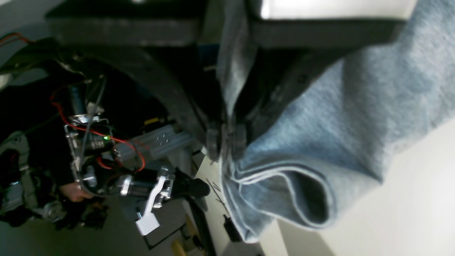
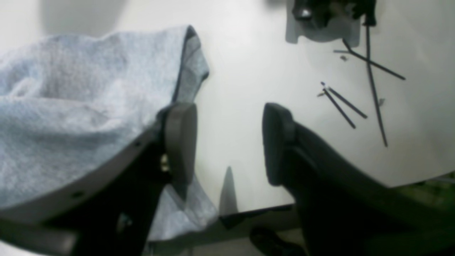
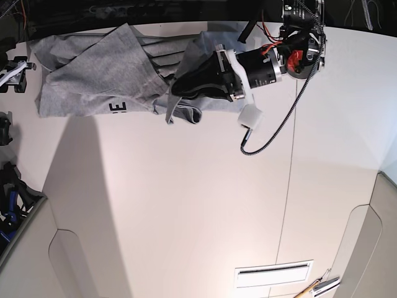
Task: Fold the T-shirt properly
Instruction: 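Fold the strip end with the left gripper toward the right gripper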
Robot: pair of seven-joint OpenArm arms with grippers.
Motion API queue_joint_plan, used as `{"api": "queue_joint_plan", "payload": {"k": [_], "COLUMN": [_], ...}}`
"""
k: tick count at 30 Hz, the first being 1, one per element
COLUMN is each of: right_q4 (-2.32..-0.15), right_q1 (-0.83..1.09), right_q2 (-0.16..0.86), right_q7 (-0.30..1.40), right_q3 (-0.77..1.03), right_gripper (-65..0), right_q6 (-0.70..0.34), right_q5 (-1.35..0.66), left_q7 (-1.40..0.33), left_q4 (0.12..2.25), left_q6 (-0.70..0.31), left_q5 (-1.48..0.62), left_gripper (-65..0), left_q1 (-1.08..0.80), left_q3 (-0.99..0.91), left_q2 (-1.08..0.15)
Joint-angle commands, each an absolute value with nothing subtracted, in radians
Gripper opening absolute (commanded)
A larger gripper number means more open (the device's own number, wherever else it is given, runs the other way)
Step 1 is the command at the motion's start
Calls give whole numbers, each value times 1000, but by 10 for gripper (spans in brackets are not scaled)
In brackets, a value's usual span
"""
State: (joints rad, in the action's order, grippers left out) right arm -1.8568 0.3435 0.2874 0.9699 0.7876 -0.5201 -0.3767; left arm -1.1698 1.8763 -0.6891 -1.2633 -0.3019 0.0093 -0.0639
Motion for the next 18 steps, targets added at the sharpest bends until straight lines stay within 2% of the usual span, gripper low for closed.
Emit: {"api": "queue_joint_plan", "payload": {"k": [1, 9, 18], "right_q4": [-1872, -1872, -1872], "right_q1": [341, 341, 341], "right_q2": [305, 305, 305], "right_q7": [950, 950, 950], "right_q3": [795, 795, 795], "right_gripper": [-353, -353, -353], "right_q6": [-519, -520, -520], "right_q5": [-385, -419, -420], "left_q7": [-1144, -1050, -1010], "left_q4": [1893, 1893, 1892], "left_q6": [-698, -698, -698], "left_q5": [-1273, -1089, -1080], "left_gripper": [-650, -650, -650], "left_q1": [-297, -297, -296], "left_q3": [30, 129, 166], "left_q2": [-61, -61, -61]}}
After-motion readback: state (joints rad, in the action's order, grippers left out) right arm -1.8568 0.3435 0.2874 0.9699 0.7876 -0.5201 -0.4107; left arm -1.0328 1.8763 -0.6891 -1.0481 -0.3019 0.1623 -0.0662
